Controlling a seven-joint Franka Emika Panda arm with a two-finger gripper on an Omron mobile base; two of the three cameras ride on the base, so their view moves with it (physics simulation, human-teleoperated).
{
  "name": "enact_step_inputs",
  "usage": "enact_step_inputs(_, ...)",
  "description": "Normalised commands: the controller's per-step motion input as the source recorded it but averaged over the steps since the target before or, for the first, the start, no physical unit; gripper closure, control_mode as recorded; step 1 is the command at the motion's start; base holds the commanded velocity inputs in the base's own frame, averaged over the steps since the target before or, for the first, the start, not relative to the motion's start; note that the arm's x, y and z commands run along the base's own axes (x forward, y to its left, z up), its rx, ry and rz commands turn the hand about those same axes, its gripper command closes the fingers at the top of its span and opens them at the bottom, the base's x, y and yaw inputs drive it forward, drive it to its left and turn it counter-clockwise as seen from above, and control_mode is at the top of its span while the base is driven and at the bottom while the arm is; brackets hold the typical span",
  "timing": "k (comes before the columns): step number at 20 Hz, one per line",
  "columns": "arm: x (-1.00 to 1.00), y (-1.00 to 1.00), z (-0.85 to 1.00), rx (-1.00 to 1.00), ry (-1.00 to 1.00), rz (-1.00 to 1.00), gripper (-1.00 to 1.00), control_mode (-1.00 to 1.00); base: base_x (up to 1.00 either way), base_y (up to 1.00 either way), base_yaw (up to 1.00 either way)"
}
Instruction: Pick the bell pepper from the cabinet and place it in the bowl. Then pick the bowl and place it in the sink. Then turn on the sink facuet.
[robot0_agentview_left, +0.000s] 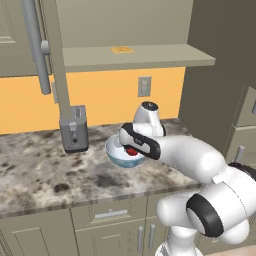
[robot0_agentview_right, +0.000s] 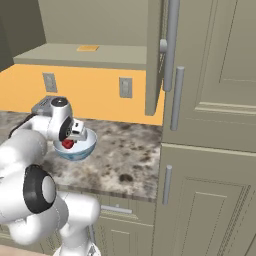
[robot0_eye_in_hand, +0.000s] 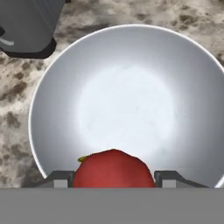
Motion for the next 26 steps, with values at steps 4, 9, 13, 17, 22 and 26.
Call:
enact_step_inputs(4,0.04,0.00,-0.25,0.00,0.00,0.00,1.00,-1.00,0.00,0.00,0.00)
enact_step_inputs(9,0.02,0.00,-0.26,0.00,0.00,0.00,-1.00,-1.00,0.00,0.00,0.00)
enact_step_inputs(13,0.01,0.00,0.05,0.00,-0.02,0.00,-1.00,-1.00,0.00,0.00,0.00)
enact_step_inputs(17,0.00,0.01,0.59,-0.05,-0.02,0.00,-1.00,-1.00,0.00,0.00,0.00)
enact_step_inputs(22,-0.22,0.28,0.62,-0.19,-0.01,0.03,-1.00,-1.00,0.00,0.00,0.00)
enact_step_inputs(26,-0.72,0.56,0.10,-0.25,0.00,0.14,-1.00,-1.00,0.00,0.00,0.00)
